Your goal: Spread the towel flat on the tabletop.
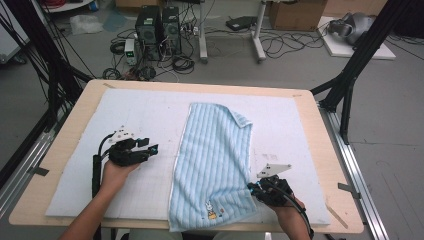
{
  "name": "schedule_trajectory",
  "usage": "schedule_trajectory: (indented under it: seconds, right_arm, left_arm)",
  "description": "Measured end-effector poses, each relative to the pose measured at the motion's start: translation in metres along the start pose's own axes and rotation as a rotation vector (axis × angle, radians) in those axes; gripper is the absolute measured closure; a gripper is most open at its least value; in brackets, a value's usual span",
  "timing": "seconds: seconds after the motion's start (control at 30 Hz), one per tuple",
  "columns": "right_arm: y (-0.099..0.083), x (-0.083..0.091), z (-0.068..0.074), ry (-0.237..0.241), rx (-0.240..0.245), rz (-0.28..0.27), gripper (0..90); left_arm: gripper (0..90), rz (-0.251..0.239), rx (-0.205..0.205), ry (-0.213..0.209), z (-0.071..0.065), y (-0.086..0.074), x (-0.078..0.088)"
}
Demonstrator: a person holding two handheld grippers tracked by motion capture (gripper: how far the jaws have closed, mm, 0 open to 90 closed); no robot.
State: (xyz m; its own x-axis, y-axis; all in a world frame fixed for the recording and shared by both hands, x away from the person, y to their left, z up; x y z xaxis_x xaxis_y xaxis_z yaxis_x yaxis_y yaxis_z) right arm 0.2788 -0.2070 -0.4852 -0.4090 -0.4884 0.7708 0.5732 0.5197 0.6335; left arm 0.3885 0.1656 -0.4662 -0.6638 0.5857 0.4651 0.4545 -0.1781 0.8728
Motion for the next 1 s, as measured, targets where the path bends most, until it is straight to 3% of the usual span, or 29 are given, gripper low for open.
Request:
schedule_trajectory:
  seconds: [0.2, 0.3, 0.5, 0.67, 0.83, 0.87, 0.9, 1.0]
  right_arm:
    - [0.019, 0.001, -0.015, -0.027, -0.031, -0.132, 60.6]
    - [0.028, -0.005, -0.023, -0.054, -0.03, -0.17, 48.2]
    - [0.039, -0.012, -0.039, -0.106, -0.063, -0.212, 37.2]
    - [0.038, -0.012, -0.042, -0.121, -0.077, -0.22, 33.7]
    - [0.036, -0.013, -0.045, -0.125, -0.087, -0.217, 32.4]
    - [0.035, -0.014, -0.045, -0.126, -0.084, -0.215, 31.6]
    - [0.035, -0.014, -0.045, -0.127, -0.085, -0.215, 30.9]
    - [0.035, -0.015, -0.045, -0.125, -0.085, -0.213, 30.9]
  left_arm:
    - [46.7, 0.016, -0.014, -0.034, -0.007, 0.007, -0.017]
    - [46.0, 0.015, 0.002, -0.035, -0.007, 0.011, -0.027]
    - [45.6, -0.004, 0.059, -0.039, -0.012, 0.021, -0.056]
    - [45.6, 0.051, 0.052, -0.04, -0.022, 0.027, -0.086]
    - [44.7, 0.164, -0.015, -0.024, -0.035, 0.025, -0.116]
    - [43.9, 0.165, -0.054, -0.001, -0.038, 0.026, -0.118]
    - [45.8, 0.165, -0.058, -0.005, -0.041, 0.027, -0.12]
    - [52.9, 0.182, -0.131, 0.046, -0.045, 0.026, -0.121]
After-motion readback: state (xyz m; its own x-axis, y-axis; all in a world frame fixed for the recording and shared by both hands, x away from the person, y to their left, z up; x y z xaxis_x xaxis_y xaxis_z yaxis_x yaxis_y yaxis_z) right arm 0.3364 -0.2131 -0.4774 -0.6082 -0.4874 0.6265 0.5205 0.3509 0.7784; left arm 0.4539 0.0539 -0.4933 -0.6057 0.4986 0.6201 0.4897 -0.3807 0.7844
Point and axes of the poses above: each handheld gripper's, and its own axes: x roughly backward along the jaws, y roughly out of its top, z roughly to its left, the point moved 7 cm from there along -x, roughly forward along the jaws, and after that the axes turned 1 degree about y, right-handed, at the moved point
